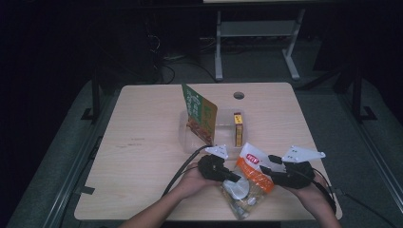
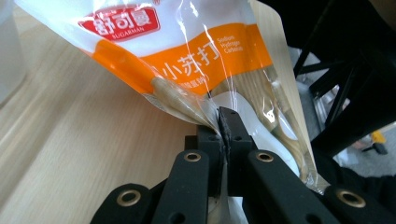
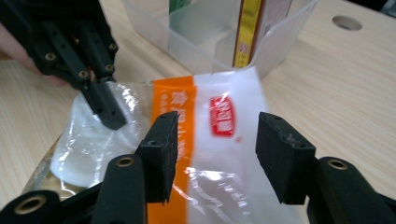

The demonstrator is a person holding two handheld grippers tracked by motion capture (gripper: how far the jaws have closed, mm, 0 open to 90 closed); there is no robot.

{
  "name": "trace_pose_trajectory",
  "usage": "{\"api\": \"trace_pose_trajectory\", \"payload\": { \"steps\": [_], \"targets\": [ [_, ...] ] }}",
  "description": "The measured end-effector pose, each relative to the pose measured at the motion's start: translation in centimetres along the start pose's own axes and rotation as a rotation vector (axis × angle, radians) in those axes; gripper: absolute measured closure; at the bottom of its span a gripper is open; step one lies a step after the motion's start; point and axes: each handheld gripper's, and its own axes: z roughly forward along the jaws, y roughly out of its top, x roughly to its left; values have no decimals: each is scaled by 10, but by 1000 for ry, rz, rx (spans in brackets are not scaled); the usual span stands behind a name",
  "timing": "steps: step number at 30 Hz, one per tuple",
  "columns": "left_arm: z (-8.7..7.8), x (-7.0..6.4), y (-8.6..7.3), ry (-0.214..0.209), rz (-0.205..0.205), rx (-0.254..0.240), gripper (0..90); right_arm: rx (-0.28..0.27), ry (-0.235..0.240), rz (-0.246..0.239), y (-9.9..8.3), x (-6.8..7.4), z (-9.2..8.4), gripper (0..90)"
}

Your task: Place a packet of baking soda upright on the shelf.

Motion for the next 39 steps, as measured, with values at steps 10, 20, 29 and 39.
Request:
{"api": "trace_pose_trajectory", "payload": {
  "steps": [10,20,29,39],
  "targets": [
    [-9,-8,-7,-40,-16,0,890,-42,18,13,2,-2,-6,431],
    [-15,-18,7,-3,39,-68,892,-94,2,23,4,-4,-20,407],
    [-68,-21,7,138,68,-154,895,-175,50,61,11,-5,-33,357],
    [-100,-18,-2,219,29,-242,896,-141,230,48,19,8,-2,381]
  ]
}}
